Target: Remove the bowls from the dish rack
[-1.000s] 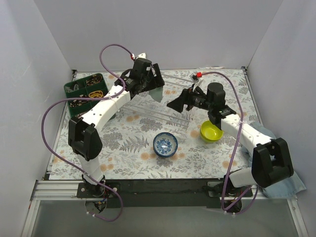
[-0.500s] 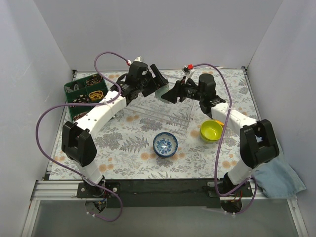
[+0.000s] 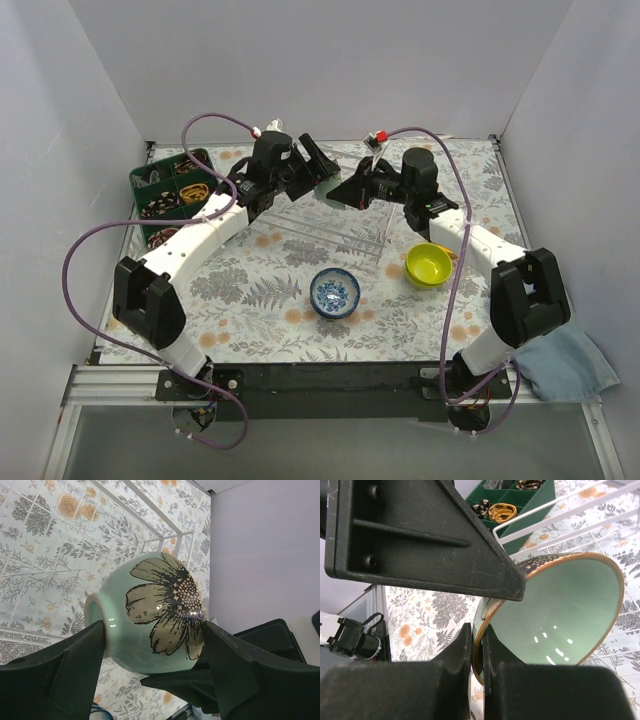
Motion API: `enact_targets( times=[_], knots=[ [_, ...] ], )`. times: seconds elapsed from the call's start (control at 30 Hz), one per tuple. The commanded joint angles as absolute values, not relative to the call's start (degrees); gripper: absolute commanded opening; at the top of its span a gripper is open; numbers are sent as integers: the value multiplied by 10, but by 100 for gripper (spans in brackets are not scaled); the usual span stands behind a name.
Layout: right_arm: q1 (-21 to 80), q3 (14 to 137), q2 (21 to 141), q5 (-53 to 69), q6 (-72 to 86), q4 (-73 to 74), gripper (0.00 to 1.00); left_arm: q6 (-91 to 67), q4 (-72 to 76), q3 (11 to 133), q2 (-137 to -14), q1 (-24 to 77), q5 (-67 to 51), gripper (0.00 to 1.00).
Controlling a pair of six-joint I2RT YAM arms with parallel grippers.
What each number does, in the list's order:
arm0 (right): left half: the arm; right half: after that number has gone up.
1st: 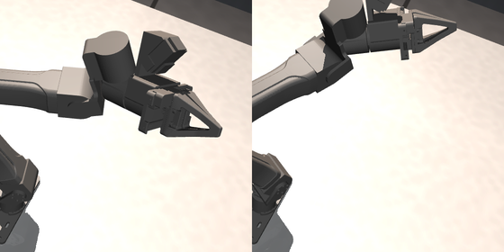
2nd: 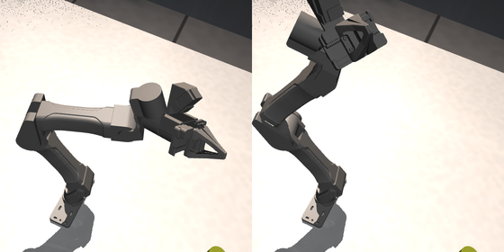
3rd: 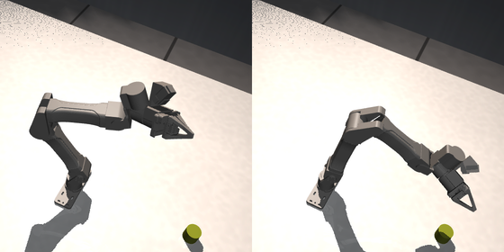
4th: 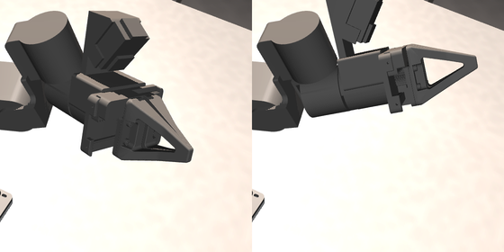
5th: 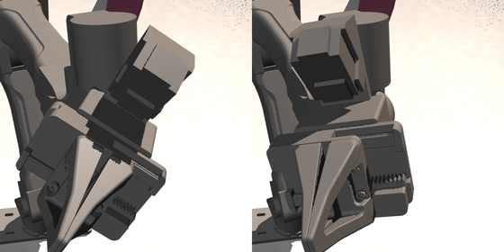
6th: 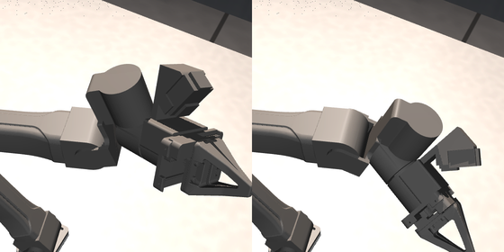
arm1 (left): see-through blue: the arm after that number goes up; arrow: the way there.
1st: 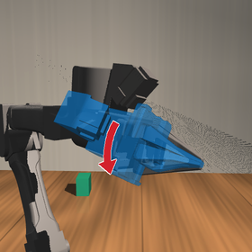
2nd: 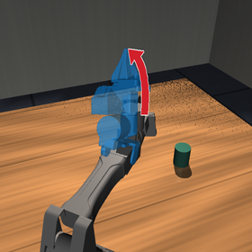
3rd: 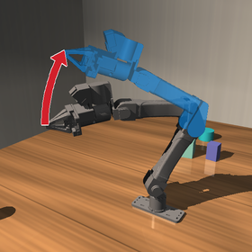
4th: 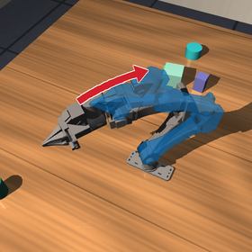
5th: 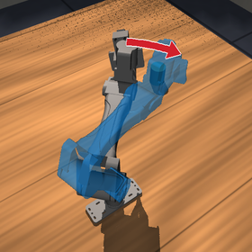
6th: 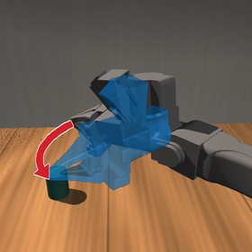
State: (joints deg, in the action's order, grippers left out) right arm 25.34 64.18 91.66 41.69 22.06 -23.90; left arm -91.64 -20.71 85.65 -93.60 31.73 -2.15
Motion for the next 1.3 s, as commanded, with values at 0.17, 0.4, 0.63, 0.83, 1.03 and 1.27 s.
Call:
enact_targets(
  times=[0.17, 0.4, 0.63, 0.83, 1.03, 1.27],
  knots=[
    [253, 636, 806, 429, 164, -134, 1, -795, -153, 814, -789, 316, 48, 88],
    [272, 628, 720, 366, 62, 89, 1, -684, -132, 714, -654, 316, 100, 98],
    [337, 604, 622, 254, 28, 261, 1, -600, -119, 615, -550, 316, 161, 98],
    [438, 544, 552, 116, 80, 351, 1, -591, -112, 568, -515, 316, 205, 98],
    [490, 511, 529, 15, 143, 415, 1, -600, -103, 542, -519, 316, 216, 98],
    [516, 476, 574, -90, 204, 418, 1, -606, -97, 537, -528, 316, 228, 98]
  ],
)
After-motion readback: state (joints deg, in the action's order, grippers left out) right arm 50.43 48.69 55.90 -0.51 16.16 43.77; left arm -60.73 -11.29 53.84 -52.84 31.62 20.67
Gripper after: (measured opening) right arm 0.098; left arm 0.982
